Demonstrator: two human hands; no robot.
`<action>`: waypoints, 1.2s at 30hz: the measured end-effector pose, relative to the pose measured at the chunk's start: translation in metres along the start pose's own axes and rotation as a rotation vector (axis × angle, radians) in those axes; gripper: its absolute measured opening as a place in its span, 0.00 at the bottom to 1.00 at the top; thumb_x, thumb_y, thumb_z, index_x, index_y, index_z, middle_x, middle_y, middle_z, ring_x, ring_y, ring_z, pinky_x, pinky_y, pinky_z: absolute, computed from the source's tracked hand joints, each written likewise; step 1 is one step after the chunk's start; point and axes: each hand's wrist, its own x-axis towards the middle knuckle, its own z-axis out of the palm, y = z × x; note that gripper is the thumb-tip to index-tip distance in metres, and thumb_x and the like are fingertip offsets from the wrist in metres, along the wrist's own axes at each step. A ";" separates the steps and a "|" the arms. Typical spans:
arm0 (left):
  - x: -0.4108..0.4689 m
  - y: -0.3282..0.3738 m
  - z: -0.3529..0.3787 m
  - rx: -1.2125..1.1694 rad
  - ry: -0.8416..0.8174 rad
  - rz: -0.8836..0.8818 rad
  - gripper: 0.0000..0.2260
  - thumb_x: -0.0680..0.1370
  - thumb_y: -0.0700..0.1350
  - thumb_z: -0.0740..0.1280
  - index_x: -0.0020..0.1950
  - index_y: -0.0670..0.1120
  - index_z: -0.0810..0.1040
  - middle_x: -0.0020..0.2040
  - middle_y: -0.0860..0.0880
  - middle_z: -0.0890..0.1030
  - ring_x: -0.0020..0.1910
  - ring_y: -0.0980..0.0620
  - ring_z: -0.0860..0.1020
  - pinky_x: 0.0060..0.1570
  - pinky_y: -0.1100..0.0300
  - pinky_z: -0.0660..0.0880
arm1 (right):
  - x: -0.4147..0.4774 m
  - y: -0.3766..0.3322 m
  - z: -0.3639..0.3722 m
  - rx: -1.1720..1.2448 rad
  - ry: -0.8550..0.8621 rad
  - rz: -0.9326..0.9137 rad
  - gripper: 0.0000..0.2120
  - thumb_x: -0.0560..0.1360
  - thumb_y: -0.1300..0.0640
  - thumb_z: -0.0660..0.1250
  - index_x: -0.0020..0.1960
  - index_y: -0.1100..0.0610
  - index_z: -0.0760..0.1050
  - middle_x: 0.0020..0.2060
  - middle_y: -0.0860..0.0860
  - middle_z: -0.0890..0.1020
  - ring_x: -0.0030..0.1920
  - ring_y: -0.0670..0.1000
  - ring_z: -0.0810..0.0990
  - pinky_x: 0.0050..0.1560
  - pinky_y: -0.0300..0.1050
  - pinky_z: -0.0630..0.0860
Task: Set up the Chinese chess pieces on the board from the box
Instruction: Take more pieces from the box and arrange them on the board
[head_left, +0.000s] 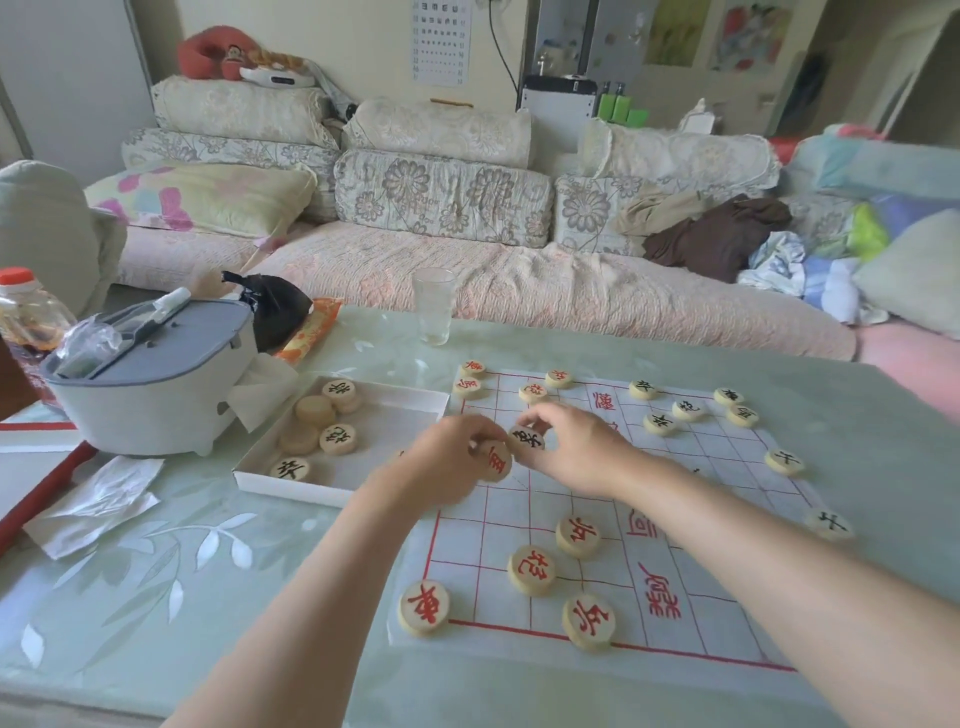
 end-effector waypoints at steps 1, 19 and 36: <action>0.000 0.003 0.007 0.031 -0.037 0.004 0.15 0.77 0.39 0.62 0.59 0.55 0.78 0.51 0.53 0.77 0.43 0.54 0.75 0.39 0.63 0.73 | -0.007 0.008 -0.001 -0.001 -0.005 0.013 0.26 0.73 0.33 0.66 0.66 0.45 0.73 0.62 0.44 0.77 0.60 0.48 0.75 0.61 0.47 0.72; 0.005 -0.001 0.009 -0.088 0.059 -0.154 0.12 0.75 0.44 0.69 0.58 0.52 0.75 0.49 0.52 0.79 0.42 0.53 0.75 0.39 0.64 0.72 | -0.017 0.017 0.017 -0.251 -0.082 -0.033 0.16 0.76 0.39 0.64 0.60 0.44 0.75 0.57 0.44 0.80 0.57 0.51 0.78 0.49 0.44 0.70; -0.045 -0.021 -0.017 0.094 0.129 -0.097 0.04 0.77 0.46 0.66 0.47 0.53 0.81 0.43 0.56 0.79 0.41 0.59 0.75 0.38 0.66 0.68 | -0.038 -0.040 0.036 0.116 -0.091 -0.173 0.21 0.67 0.45 0.77 0.57 0.45 0.74 0.52 0.39 0.80 0.53 0.44 0.78 0.52 0.44 0.76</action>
